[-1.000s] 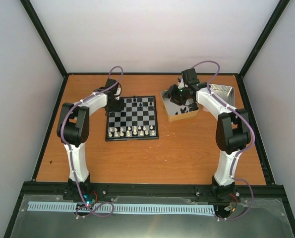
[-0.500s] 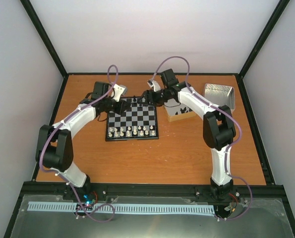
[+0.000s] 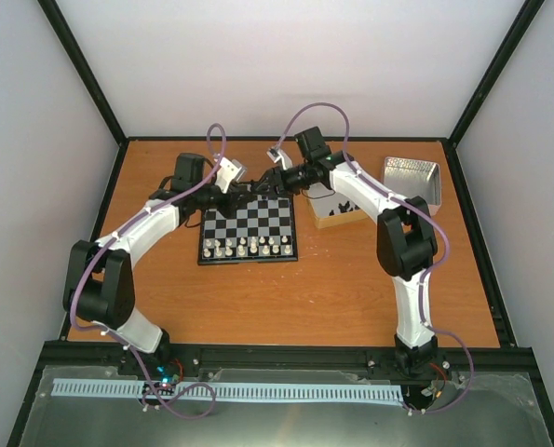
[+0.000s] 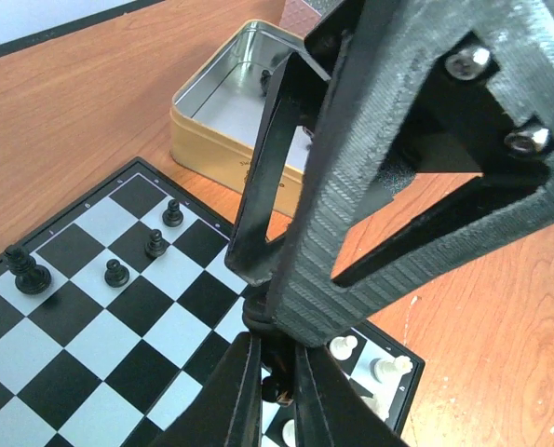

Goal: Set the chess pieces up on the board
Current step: Place the chess piece on the chessboard.

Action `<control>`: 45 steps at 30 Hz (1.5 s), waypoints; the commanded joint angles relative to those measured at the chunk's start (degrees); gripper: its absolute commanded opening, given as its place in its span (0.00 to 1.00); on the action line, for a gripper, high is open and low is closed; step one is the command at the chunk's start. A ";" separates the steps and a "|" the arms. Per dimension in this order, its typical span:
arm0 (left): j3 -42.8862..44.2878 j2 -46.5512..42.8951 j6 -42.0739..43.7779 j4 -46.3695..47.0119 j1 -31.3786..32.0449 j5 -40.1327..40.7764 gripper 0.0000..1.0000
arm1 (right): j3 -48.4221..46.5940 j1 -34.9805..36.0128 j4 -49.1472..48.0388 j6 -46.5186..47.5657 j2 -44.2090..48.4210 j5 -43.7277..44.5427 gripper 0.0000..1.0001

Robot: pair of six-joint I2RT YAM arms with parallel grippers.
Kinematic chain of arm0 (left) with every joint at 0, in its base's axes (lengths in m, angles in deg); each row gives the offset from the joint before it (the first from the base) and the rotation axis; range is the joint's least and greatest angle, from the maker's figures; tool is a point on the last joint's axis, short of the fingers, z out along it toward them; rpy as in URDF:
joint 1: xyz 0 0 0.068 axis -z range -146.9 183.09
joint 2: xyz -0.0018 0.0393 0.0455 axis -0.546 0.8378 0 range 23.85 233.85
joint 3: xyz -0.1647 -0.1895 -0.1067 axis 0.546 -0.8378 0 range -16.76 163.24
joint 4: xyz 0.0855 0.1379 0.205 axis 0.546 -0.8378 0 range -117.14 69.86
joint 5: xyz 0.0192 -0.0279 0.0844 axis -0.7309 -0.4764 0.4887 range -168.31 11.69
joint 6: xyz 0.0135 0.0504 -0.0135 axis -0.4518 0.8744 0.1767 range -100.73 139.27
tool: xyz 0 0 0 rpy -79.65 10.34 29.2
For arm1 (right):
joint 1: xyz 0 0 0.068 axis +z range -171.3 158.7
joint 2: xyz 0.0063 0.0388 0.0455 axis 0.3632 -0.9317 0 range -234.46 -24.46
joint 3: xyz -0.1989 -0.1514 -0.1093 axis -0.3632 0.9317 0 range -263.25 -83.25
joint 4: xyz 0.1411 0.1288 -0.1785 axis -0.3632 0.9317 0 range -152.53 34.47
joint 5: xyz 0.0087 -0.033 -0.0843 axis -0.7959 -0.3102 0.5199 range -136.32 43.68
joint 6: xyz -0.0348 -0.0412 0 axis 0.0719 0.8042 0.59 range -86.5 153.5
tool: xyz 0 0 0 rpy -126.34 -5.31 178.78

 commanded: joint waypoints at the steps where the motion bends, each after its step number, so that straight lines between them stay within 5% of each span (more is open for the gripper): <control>1: 0.27 -1.71 4.06 1.99 0.75 -1.03 0.05 | -2.54 0.84 1.24 0.86 -1.57 -1.12 0.43; 17: 0.23 -3.98 4.71 3.56 1.21 1.28 0.05 | -2.61 1.06 0.24 0.16 -1.66 -8.04 0.14; 19: 0.48 -4.32 3.83 3.71 1.21 2.23 0.15 | -2.51 1.03 0.36 -0.27 -1.20 -7.32 0.13; 23: 0.21 -5.81 -1.49 4.56 1.17 4.39 0.52 | -2.68 0.16 -2.85 -6.87 -0.59 -6.01 0.14; 26: -2.66 -9.08 -9.03 10.13 0.76 3.52 0.62 | -0.62 -1.53 -12.53 -18.26 1.03 -6.29 0.14; 34: -8.55 -13.79 -39.38 35.00 0.03 0.68 0.62 | 9.32 -2.14 -47.31 -52.88 5.79 -5.69 0.16; 40: -6.69 -13.36 -45.87 35.86 0.07 3.44 0.62 | 15.50 -2.14 -75.85 -76.48 6.51 -2.64 0.17; 45: -7.41 -14.26 -50.35 35.65 -0.08 9.83 0.66 | 17.05 -2.14 -82.44 -82.01 6.34 -1.83 0.16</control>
